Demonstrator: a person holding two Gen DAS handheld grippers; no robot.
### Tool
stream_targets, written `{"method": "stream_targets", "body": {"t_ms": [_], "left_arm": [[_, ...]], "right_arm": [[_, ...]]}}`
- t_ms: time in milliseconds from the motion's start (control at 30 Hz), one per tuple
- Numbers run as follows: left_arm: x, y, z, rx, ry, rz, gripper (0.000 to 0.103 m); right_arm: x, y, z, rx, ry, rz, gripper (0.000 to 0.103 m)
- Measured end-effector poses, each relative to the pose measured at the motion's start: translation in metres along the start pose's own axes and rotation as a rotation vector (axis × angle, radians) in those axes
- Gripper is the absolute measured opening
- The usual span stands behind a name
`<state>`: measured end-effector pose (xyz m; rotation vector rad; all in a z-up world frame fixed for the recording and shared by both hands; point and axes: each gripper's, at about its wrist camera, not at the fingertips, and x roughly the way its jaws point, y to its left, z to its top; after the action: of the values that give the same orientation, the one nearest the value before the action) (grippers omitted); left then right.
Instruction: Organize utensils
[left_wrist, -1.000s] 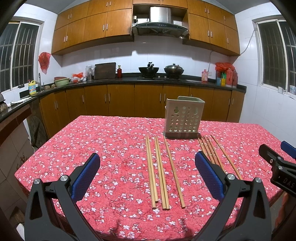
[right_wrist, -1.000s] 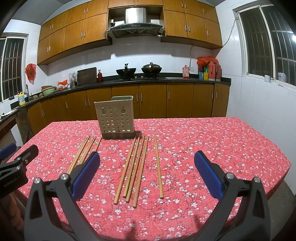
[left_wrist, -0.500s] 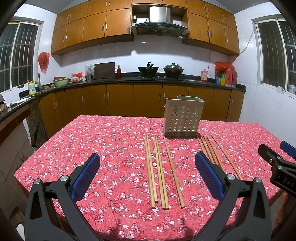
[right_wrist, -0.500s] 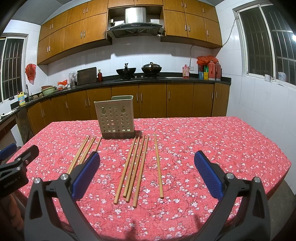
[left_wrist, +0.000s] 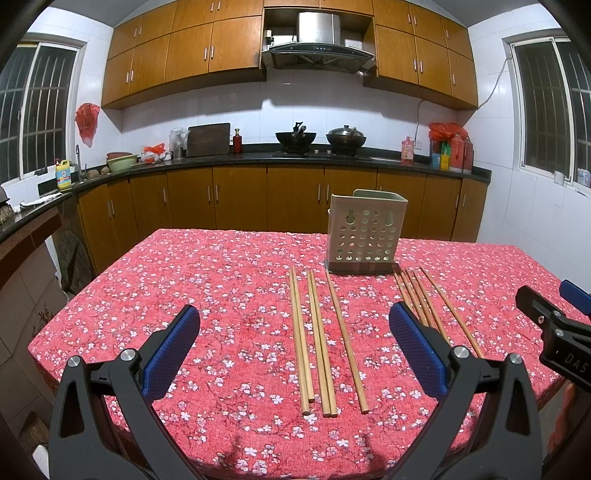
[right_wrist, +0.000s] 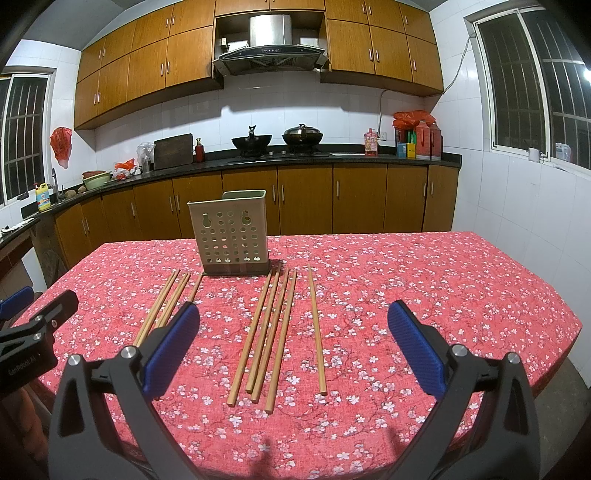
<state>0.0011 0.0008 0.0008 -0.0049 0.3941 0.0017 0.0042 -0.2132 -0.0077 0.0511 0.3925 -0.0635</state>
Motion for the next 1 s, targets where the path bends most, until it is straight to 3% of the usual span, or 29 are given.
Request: {"method": "stream_targets", "body": {"t_ms": [500, 700, 867, 967, 1000], "left_arm": [[0.002, 0.001, 0.0, -0.004, 0.018, 0.008, 0.101], [0.031, 0.013, -0.013, -0.041, 0.11, 0.044, 0.101], [0.05, 0.023, -0.021, -0.07, 0.197, 0.051, 0.101], [0.061, 0.034, -0.019, -0.093, 0.247, 0.043, 0.101], [0.064, 0.035, -0.02, -0.097, 0.261, 0.04, 0.101]], "right_arm": [[0.006, -0.003, 0.0, 0.017, 0.026, 0.028, 0.099], [0.023, -0.014, -0.006, 0.059, 0.095, 0.012, 0.099], [0.056, -0.029, -0.012, 0.095, 0.223, -0.04, 0.099], [0.081, -0.041, -0.019, 0.143, 0.318, -0.04, 0.081], [0.091, -0.044, -0.021, 0.156, 0.351, -0.034, 0.07]]}}
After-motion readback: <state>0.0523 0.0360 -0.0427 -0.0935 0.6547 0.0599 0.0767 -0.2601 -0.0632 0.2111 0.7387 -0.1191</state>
